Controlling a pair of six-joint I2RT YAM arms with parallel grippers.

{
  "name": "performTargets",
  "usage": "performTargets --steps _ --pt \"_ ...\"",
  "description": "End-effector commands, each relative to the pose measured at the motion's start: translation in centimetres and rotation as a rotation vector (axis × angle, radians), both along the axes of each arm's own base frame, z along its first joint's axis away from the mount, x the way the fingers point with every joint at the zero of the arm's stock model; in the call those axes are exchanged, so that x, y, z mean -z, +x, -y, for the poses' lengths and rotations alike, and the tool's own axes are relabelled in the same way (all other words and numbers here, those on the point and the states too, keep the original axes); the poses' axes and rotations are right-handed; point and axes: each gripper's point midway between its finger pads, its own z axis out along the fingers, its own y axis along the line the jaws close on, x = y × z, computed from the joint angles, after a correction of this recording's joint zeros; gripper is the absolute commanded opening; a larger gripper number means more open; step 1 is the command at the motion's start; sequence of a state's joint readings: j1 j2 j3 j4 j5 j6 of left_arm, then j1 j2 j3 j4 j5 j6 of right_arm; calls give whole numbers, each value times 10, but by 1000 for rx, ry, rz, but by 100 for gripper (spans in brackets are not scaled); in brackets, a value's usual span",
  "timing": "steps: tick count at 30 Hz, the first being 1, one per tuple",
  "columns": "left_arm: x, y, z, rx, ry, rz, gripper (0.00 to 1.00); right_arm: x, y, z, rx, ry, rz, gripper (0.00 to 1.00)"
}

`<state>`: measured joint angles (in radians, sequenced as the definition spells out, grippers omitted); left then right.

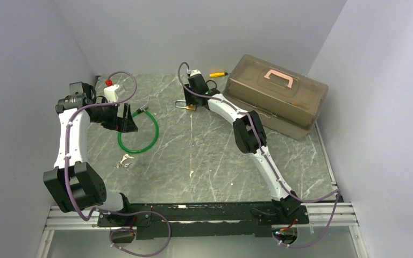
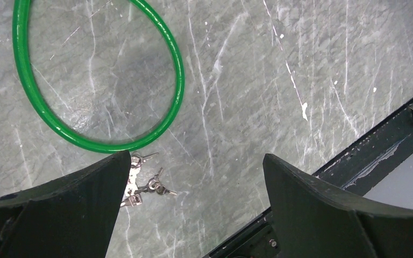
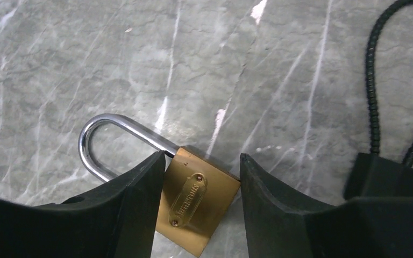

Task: Unlock with the key
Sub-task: Move the lock to the center of the board.

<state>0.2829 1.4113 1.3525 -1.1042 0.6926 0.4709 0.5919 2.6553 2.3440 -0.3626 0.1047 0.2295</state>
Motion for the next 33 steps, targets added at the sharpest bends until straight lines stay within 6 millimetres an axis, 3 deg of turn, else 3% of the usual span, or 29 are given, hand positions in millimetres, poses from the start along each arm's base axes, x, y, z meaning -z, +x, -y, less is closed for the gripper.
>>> performTargets --steps 1,8,12,16,20,27,33 --pt "-14 -2 7 3 -39 44 99 10 -39 -13 -20 -34 -77 49" --pt "-18 -3 9 9 -49 50 99 7 -82 -40 -78 48 -159 48" --pt "-16 -5 9 9 -49 48 99 -11 -83 -45 -83 64 -134 55" --pt "-13 -6 9 13 -48 40 99 -43 -52 -26 -16 46 -43 64" --pt "-13 -6 11 23 -58 39 99 -64 -12 9 91 52 17 71" --pt "-11 -6 12 29 -66 33 99 -59 32 58 176 -5 86 75" --pt "-8 -4 12 26 -68 24 99 -42 47 78 186 -18 76 76"
